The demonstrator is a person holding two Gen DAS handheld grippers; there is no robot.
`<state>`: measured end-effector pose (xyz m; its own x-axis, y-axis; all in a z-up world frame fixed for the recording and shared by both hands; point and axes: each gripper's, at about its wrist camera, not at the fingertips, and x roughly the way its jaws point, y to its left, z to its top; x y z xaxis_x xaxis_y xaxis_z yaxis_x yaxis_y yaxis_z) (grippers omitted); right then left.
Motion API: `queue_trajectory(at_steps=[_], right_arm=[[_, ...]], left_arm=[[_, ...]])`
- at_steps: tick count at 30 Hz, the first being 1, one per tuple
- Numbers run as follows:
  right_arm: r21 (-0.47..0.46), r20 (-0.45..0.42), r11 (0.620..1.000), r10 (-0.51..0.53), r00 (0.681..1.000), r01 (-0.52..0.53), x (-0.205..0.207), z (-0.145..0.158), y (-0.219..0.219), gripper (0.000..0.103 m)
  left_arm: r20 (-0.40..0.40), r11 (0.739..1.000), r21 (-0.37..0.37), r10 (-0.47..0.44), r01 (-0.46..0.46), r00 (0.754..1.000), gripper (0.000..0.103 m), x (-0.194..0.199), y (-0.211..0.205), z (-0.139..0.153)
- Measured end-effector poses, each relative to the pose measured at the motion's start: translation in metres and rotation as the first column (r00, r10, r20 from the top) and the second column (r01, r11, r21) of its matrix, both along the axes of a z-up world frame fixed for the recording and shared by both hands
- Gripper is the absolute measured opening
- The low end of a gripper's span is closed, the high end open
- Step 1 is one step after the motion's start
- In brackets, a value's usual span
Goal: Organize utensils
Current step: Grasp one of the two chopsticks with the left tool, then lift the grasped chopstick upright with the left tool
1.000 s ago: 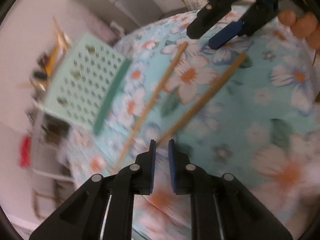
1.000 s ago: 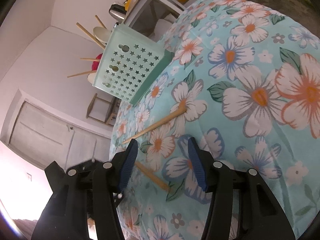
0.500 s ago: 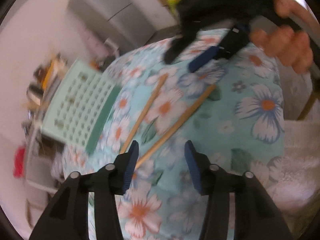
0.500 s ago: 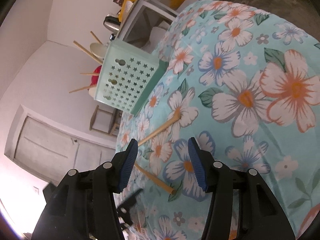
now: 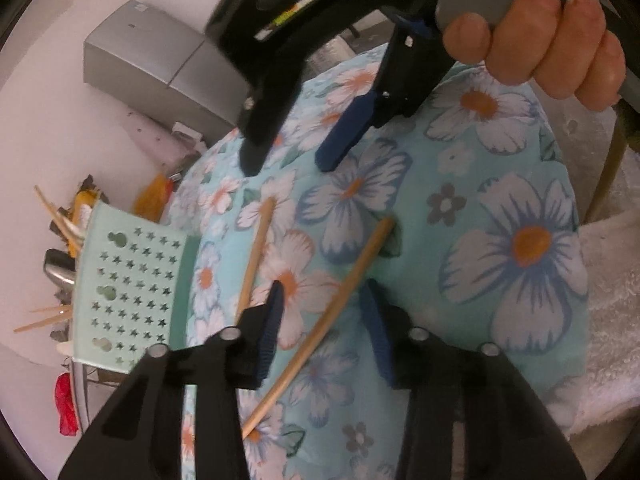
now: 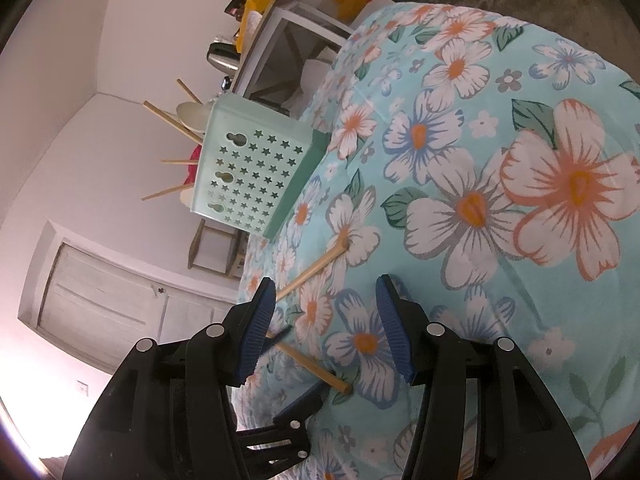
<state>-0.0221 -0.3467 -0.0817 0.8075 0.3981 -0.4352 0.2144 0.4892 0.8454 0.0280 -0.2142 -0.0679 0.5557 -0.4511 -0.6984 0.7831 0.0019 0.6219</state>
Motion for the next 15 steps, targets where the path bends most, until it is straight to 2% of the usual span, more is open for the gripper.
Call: queue_trajectory(at_steps=[3,8,12,15], right_arm=[[0.002,0.001,1.0,0.0,1.0,0.0,-0.002,0.0,-0.001,0.05],[-0.004,0.001,1.0,-0.007,1.0,0.007,-0.003,0.001,-0.003,0.051],[-0.011,0.013,0.999,-0.03,0.999,0.03,-0.009,0.009,-0.005,0.052],[-0.008,0.031,0.999,-0.054,0.998,0.054,-0.014,0.016,-0.007,0.052]], left_arm=[[-0.01,1.0,0.017,-0.026,0.026,1.0,0.017,-0.003,-0.003,-0.003],[0.024,0.999,0.014,-0.053,0.052,0.998,0.014,-0.01,-0.003,-0.002],[0.063,0.998,-0.037,-0.038,0.041,0.997,0.011,-0.012,0.0,0.016],[0.083,0.994,-0.11,0.01,-0.001,0.996,0.01,-0.009,0.008,0.04]])
